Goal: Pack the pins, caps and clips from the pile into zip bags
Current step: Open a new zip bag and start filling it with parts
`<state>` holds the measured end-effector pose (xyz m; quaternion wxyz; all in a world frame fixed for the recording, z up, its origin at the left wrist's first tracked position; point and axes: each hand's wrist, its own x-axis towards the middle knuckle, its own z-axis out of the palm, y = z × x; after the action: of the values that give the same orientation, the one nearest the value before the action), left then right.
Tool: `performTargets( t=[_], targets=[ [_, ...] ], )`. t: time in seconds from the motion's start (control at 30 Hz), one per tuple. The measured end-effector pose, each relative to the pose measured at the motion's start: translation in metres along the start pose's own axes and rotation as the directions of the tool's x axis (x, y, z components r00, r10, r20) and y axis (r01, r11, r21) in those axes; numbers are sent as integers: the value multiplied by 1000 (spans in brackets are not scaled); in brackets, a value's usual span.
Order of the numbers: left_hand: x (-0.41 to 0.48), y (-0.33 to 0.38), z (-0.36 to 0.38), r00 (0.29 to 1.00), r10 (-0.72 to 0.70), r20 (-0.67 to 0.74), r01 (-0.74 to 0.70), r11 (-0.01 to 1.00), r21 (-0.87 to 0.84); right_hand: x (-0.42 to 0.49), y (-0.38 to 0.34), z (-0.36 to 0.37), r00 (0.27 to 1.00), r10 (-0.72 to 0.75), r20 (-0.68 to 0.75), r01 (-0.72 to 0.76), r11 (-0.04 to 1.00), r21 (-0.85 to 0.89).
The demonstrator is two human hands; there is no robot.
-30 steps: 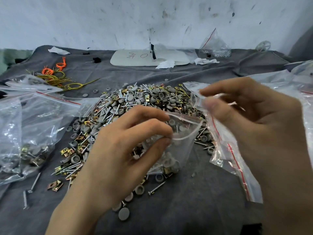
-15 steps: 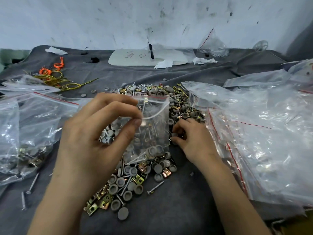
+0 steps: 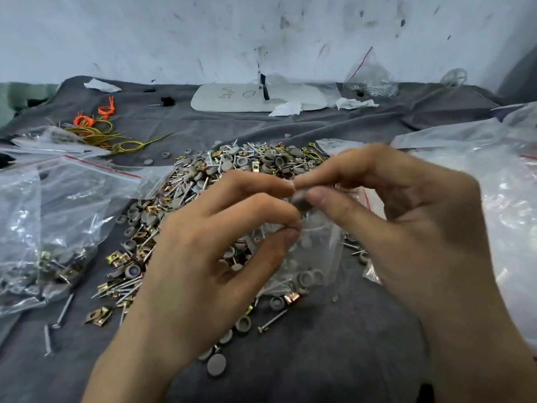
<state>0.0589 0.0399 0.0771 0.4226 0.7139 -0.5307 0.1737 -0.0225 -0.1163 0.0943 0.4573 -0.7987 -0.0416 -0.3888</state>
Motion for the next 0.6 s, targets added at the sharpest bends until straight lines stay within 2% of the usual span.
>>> performTargets(
  t=[0.07, 0.17, 0.23, 0.27, 0.33, 0.4, 0.43, 0.5, 0.6],
  targets=[
    [-1, -1, 1, 1000, -4, -7, 4, 1000, -20, 0, 0, -2, 1000, -9, 7, 9, 999, -41],
    [-4, -10, 1, 997, -39, -62, 34, 996, -86, 1, 1, -11, 991, -12, -130, 12, 1000, 2],
    [-6, -19, -2, 992, -81, -96, 66, 986, -151, 2, 11, -17, 972, 63, -228, -64, 998, 2],
    [-8, -23, -4, 989, -90, -115, 72, 985, -154, 2, 21, -18, 963, 138, -230, -146, 989, -17],
    [-10, -32, -10, 985, -85, -152, 66, 990, -126, 2, 50, -11, 926, 361, -109, -374, 916, -146],
    [-12, -39, -14, 980, -82, -184, 62, 992, -111, -3, 80, 5, 835, 548, 61, -495, 794, -354],
    [-13, -42, -16, 977, -82, -194, 61, 992, -111, -6, 92, 14, 794, 599, 104, -497, 738, -455],
    [-14, -45, -18, 977, -81, -197, 63, 993, -99, -11, 105, 27, 762, 637, 121, -452, 656, -605],
    [-14, -47, -19, 976, -81, -203, 67, 995, -76, -13, 108, 35, 783, 616, 79, -395, 593, -702]
  ],
)
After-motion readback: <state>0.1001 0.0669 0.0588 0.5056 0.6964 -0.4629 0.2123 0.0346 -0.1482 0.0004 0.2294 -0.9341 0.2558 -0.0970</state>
